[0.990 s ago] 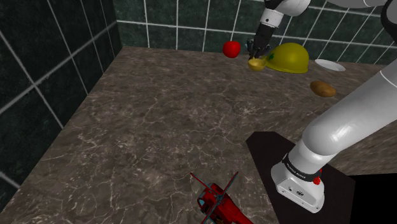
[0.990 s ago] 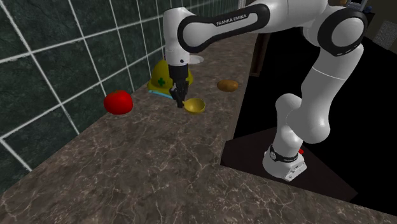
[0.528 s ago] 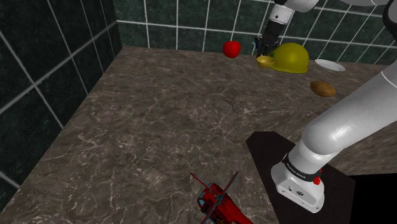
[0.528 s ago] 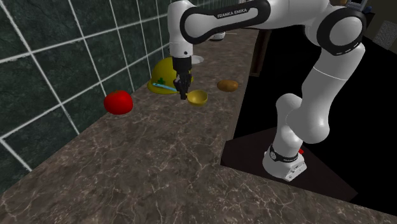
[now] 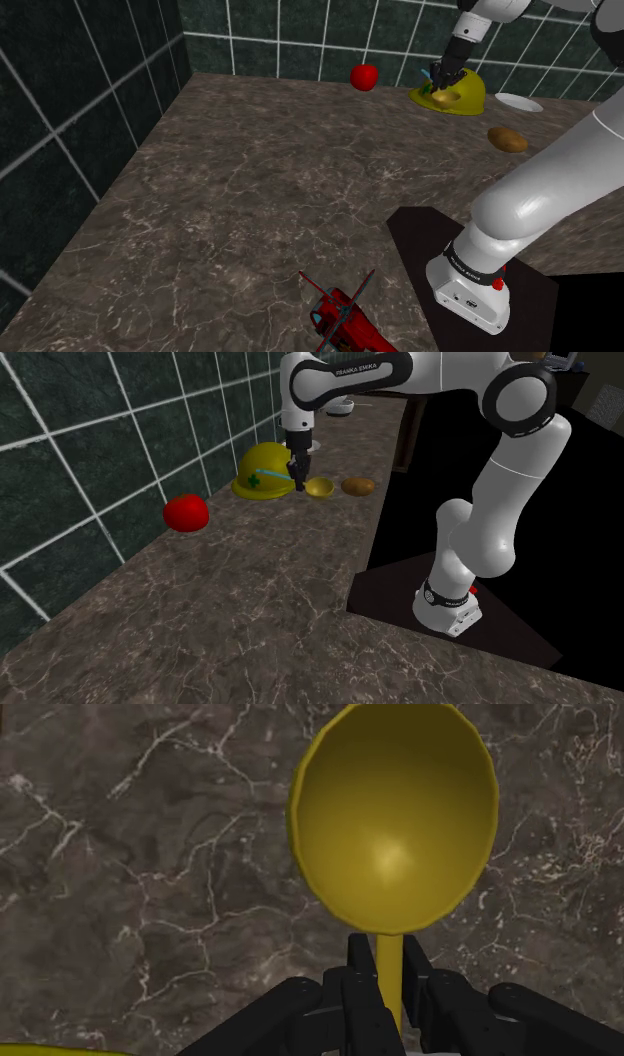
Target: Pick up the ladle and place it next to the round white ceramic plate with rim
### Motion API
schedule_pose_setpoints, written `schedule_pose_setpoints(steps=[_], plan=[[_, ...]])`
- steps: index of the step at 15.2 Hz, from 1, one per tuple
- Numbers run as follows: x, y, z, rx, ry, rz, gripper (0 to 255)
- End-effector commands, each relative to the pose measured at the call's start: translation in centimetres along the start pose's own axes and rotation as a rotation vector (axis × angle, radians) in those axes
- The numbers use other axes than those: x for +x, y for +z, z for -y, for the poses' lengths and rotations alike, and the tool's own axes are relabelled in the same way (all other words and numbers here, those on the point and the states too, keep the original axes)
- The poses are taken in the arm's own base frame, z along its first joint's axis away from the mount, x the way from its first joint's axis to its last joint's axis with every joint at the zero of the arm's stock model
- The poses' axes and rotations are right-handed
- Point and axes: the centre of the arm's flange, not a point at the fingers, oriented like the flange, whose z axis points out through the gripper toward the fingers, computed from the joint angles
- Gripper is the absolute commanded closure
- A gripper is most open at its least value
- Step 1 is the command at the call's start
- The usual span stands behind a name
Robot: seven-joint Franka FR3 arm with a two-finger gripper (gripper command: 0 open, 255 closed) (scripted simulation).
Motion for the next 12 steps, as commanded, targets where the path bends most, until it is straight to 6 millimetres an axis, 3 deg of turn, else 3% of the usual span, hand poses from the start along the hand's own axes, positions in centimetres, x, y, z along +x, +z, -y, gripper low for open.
schedule_pose_setpoints(steps=[1,12], plan=[[0.1,-0.2,-2.4,0.000,-0.002,0.000,255],[1.2,-1.9,-16.8,0.000,-0.002,0.000,255]])
